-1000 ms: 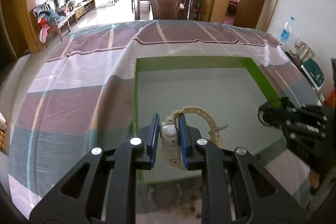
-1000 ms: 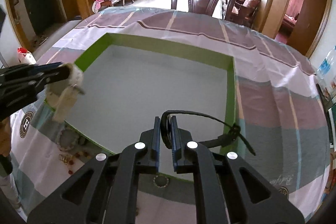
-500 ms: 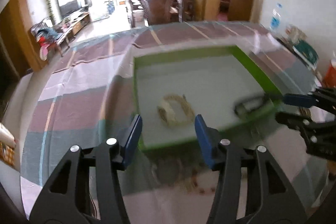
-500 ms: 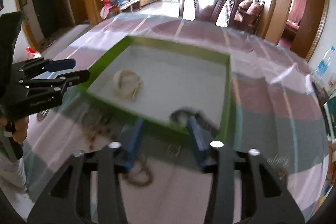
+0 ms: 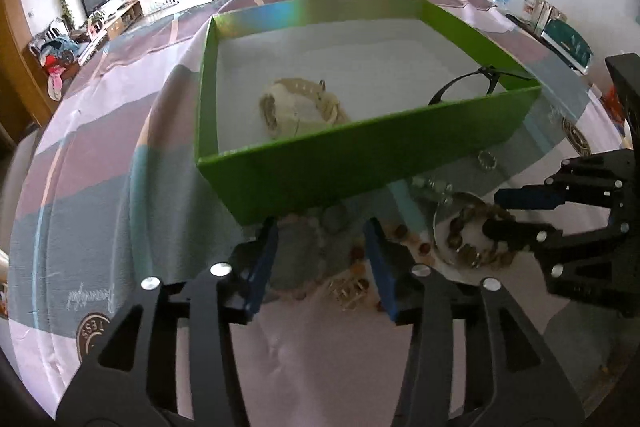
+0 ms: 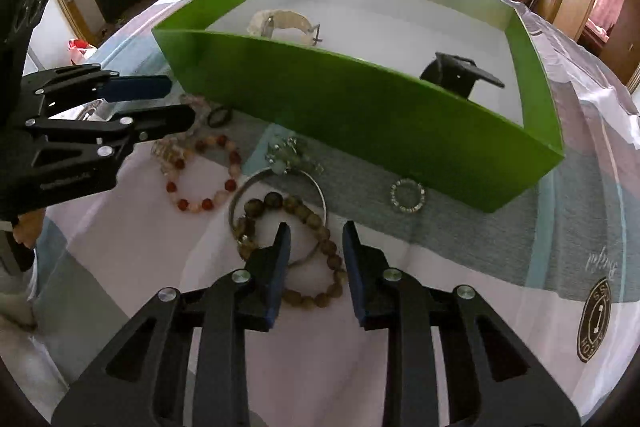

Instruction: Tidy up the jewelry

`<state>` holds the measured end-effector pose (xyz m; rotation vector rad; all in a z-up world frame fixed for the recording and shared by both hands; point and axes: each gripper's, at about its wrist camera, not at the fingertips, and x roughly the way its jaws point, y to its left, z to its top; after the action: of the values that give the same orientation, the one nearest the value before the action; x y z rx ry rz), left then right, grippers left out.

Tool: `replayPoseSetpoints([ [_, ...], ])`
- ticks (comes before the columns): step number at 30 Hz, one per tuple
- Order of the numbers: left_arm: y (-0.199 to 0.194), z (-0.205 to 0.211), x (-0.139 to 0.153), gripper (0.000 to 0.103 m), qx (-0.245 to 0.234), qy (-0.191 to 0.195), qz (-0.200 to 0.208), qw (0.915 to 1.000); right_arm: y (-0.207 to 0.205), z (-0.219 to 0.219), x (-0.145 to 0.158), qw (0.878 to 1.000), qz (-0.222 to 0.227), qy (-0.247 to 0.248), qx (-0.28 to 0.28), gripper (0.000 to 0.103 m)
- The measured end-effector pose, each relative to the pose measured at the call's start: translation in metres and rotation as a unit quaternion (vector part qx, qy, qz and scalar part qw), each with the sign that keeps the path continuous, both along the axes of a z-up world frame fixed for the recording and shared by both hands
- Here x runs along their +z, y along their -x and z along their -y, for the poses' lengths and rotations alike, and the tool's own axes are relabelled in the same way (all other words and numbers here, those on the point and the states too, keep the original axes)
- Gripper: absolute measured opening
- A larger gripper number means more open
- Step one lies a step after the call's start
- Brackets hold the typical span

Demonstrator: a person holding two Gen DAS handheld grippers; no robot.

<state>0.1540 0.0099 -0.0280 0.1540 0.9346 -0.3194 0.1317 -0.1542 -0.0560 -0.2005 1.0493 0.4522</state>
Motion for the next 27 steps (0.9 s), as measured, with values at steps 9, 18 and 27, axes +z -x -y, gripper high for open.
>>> replayPoseSetpoints([
  [9,-0.002,0.002,-0.018,0.055,-0.003,-0.005,-0.020,0.9998,-0.008,0.042,0.017,0.996,0.022,-0.043,-0.079,0.008],
  [18,0.010,0.017,-0.020,0.046,-0.038,-0.007,-0.012,0.9992,-0.030,0.077,0.009,0.985,0.006,-0.020,-0.173,0.009],
  [27,0.017,0.021,-0.020,0.037,-0.065,0.003,-0.018,0.9977,-0.029,0.066,0.003,0.988,0.008,-0.008,-0.155,0.019],
])
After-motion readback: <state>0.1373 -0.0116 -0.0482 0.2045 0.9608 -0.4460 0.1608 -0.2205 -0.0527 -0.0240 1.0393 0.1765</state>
